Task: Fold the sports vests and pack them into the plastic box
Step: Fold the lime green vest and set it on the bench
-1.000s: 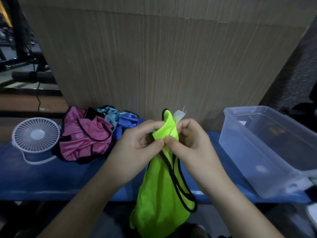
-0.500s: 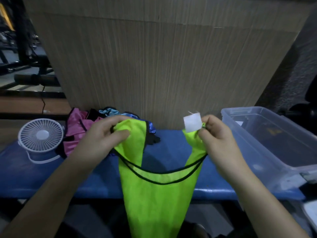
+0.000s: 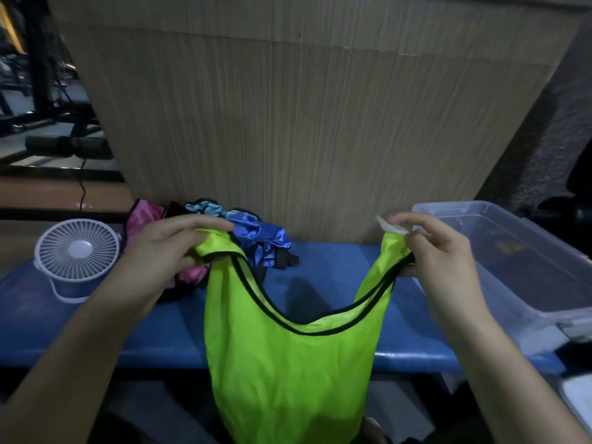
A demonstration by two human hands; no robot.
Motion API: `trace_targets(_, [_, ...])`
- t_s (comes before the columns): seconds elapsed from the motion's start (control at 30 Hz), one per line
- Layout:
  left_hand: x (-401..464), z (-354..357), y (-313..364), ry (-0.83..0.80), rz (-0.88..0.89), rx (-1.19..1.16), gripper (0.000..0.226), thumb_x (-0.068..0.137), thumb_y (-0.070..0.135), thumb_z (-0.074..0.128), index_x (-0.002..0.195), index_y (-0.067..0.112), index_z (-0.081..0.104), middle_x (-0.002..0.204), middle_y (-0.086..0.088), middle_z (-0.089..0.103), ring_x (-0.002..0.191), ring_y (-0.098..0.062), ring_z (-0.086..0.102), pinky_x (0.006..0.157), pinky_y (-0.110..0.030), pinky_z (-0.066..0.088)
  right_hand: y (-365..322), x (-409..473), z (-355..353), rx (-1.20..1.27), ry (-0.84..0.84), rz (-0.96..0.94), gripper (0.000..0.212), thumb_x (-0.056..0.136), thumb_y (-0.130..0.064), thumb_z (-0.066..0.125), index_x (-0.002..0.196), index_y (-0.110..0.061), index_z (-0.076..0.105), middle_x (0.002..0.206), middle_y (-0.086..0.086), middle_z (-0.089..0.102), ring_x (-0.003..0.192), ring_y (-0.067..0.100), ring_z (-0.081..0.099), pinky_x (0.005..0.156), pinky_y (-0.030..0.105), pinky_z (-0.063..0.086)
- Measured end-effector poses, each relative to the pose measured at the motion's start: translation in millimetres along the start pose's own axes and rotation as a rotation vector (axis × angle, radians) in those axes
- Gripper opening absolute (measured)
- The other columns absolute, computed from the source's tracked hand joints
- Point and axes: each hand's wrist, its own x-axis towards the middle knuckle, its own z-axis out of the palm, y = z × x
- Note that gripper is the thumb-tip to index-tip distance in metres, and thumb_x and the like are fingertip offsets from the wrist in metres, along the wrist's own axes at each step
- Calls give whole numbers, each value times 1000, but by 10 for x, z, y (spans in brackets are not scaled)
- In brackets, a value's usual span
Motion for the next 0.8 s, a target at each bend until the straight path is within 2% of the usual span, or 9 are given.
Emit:
trace_targets(0.07, [8, -15, -28, -58, -31, -19, 46, 96, -6, 42, 99, 20, 80, 110, -8, 75, 107, -17, 70, 99, -32, 50, 28, 5, 18, -2, -35, -7, 48, 94, 7, 39, 96, -23, 77, 90, 26, 65, 73, 24, 60, 60, 39, 62])
trace_targets(0.13, [45, -21, -86, -106, 8, 34, 47, 93, -9, 46, 110, 23, 76, 117, -13, 71, 111, -18, 66, 102, -30, 47, 75, 6, 39, -13, -82, -27, 50, 98, 5, 39, 100, -26, 77, 87, 31, 62, 72, 26, 56, 61, 33, 61])
trace_targets(0.27, [150, 20, -238, -99, 140, 287, 50, 95, -15, 51, 115, 28, 67, 120, 1, 59, 112, -5, 63, 92, -8, 46, 146, 17, 62, -131, -113, -47, 55, 99, 8, 36, 115, -29, 73, 47, -14, 43, 49, 2, 32, 46, 11, 34])
trace_targets(0.37, [233, -2, -311, 35, 168, 387, 38, 91, -6, 62, 103, 29, 72, 109, 3, 64, 95, -7, 68, 77, -11, 53, 214, 43, 54, -205, -134, -61, 62, 95, 10, 35, 122, -35, 68, 46, -20, 45, 47, 4, 32, 46, 11, 30])
trace_targets(0.43, [278, -41, -342, 152, 180, 411, 30, 90, 2, 66, 95, 31, 72, 101, 3, 69, 89, -9, 68, 84, -24, 55, 281, 76, 56, -234, -149, -47, 65, 95, 9, 35, 125, -39, 66, 50, -24, 48, 50, 4, 35, 50, 12, 33])
trace_targets(0.57, [292, -66, -373, 278, 249, 548, 14, 92, 11, 67, 99, 22, 73, 102, 1, 62, 84, 9, 54, 76, 0, 36, 370, 103, 89, -199, -141, -8, 61, 94, 10, 34, 112, -34, 73, 51, -22, 52, 49, 3, 42, 53, 22, 48])
trace_targets(0.67, [319, -59, -440, 346, 228, 568, 12, 92, 14, 68, 103, 13, 73, 108, -3, 53, 91, -3, 49, 83, -19, 37, 479, 125, 124, -195, -112, 13, 55, 92, 8, 34, 84, -30, 73, 59, 0, 58, 54, 15, 50, 51, 39, 52])
trace_targets(0.73, [334, -48, -480, 360, 206, 569, 10, 92, 16, 68, 101, 15, 72, 109, -1, 51, 102, -12, 49, 88, -30, 37, 552, 137, 144, -218, -101, -9, 38, 85, 5, 36, 79, -23, 61, 64, 10, 54, 56, 22, 46, 52, 51, 50])
trace_targets(0.8, [337, -30, -506, 356, 203, 558, 8, 92, 16, 67, 100, 17, 70, 110, -1, 51, 104, -16, 49, 88, -32, 38, 588, 149, 148, -259, -78, -8, 30, 82, 0, 40, 75, -22, 59, 61, -3, 57, 56, 25, 48, 54, 52, 50])
